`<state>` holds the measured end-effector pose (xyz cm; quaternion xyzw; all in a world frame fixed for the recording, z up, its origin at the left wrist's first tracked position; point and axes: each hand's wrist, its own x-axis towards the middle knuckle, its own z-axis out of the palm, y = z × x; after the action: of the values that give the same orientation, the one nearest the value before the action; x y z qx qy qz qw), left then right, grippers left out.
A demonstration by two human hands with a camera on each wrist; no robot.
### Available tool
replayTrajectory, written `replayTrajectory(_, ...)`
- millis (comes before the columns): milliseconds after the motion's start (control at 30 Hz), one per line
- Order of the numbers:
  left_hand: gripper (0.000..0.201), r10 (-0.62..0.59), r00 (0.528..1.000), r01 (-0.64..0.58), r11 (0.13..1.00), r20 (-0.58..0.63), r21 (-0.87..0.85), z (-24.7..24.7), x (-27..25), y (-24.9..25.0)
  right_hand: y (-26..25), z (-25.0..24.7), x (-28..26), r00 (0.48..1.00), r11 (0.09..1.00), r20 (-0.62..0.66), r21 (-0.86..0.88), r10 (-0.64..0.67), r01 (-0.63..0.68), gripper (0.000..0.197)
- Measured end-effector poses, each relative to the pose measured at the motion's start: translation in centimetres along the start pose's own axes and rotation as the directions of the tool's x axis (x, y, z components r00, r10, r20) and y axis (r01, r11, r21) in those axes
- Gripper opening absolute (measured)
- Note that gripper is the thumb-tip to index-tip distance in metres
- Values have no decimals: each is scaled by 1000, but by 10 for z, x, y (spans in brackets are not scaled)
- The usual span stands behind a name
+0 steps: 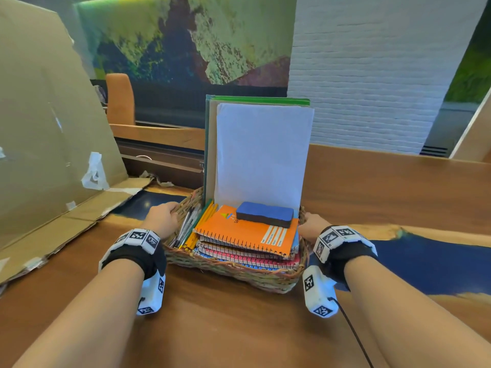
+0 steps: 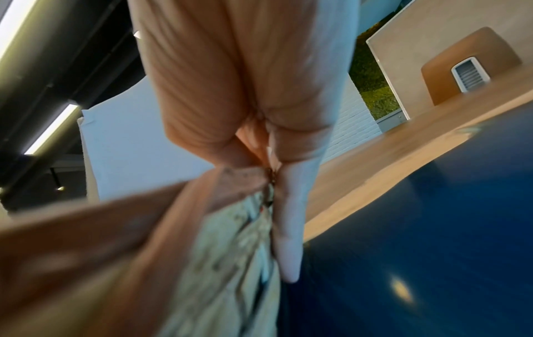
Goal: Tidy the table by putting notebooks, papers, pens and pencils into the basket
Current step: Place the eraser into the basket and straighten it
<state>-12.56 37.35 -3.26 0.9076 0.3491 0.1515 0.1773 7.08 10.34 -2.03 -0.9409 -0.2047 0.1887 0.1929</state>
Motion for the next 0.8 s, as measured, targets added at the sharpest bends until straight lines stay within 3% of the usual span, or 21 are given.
replayTrajectory(800,43,-80,997,80,995,9,52,-6,88,-43,-59,17,69,998,984,-33,172,-46,51,38)
